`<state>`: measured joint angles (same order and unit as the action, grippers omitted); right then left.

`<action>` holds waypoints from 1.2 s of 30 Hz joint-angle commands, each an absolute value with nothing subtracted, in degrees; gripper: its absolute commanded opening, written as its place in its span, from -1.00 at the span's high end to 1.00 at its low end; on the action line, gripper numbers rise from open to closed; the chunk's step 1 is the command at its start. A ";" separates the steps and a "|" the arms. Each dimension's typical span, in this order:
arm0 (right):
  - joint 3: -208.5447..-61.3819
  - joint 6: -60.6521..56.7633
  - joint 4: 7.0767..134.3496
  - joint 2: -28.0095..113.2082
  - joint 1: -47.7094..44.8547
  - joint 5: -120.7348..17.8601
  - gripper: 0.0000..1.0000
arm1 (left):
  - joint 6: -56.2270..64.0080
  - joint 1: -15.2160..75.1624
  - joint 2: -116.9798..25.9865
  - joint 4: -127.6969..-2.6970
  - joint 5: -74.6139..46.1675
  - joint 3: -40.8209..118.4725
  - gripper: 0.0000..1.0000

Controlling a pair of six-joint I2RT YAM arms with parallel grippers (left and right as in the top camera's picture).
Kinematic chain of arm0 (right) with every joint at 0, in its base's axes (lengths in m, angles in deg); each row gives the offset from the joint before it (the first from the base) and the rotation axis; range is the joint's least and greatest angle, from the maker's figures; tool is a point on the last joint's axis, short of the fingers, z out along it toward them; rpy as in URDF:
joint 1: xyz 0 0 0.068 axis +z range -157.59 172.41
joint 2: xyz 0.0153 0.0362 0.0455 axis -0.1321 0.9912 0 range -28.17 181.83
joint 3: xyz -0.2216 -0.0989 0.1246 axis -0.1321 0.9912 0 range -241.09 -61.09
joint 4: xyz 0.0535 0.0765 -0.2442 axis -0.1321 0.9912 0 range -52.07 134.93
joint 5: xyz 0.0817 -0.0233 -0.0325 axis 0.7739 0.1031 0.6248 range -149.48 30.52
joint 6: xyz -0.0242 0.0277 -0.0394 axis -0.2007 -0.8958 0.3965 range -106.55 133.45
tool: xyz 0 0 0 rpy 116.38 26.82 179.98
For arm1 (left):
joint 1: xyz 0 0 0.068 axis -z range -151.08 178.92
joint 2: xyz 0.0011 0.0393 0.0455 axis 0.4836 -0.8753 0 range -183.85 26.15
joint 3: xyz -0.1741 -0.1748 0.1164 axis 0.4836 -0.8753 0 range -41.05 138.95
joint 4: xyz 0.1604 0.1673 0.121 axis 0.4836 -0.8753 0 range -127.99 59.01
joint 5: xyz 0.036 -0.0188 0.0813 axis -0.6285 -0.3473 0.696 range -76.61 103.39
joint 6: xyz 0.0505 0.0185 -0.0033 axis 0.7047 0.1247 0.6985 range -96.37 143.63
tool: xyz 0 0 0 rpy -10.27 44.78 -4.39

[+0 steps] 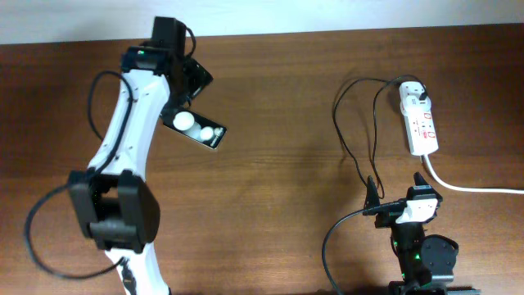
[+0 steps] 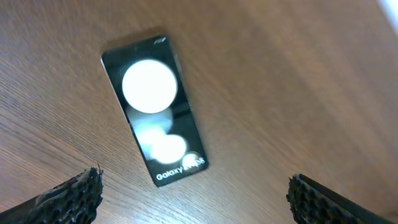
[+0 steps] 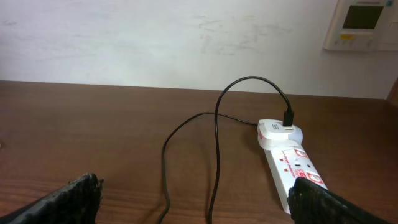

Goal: Plug charger to phone and switch on socket
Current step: 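Reach the left gripper down and grasp the black phone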

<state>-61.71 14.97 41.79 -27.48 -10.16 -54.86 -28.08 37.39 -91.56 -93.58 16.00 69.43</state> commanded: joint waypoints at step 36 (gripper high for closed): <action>-61.40 14.73 42.03 -27.81 -9.81 -54.07 -0.97 | -18.83 37.09 -110.09 -90.26 14.17 63.72 -0.41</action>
